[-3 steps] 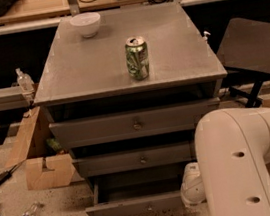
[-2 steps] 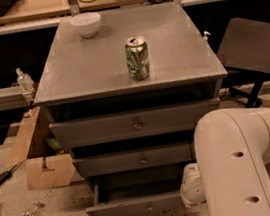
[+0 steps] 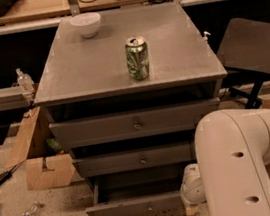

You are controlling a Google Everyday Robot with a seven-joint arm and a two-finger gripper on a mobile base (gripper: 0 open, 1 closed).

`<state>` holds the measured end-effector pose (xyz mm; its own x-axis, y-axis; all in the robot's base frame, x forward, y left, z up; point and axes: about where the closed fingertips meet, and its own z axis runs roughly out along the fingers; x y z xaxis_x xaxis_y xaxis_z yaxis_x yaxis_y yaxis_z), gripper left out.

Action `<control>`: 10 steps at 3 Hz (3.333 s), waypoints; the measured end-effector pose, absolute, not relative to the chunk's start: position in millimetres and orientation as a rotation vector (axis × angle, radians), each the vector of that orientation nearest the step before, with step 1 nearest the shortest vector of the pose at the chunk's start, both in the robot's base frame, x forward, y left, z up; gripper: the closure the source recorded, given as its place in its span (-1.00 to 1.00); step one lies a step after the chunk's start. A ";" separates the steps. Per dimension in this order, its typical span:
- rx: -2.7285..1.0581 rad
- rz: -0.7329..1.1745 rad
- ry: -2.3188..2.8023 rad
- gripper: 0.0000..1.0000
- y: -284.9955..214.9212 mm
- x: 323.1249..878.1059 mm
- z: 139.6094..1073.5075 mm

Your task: Open bottom drawer

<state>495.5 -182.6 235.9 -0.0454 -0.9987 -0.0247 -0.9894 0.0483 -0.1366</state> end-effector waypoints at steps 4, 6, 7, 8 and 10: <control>-2.019 -0.045 2.197 -1.00 -169.6 522.0 197.6; -1.981 0.037 2.322 0.00 -171.8 496.1 158.8; -1.957 0.045 2.349 0.46 -178.2 489.9 162.5; -1.957 0.045 2.349 0.92 -177.7 490.2 162.4; -1.957 0.045 2.349 1.00 -177.5 490.6 162.4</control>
Offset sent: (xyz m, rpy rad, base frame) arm 0.0742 0.0137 -0.0566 0.1182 -0.0015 -0.0236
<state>490.6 -177.5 162.4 -0.1788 -0.9804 -0.0832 -0.9828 0.1819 -0.0310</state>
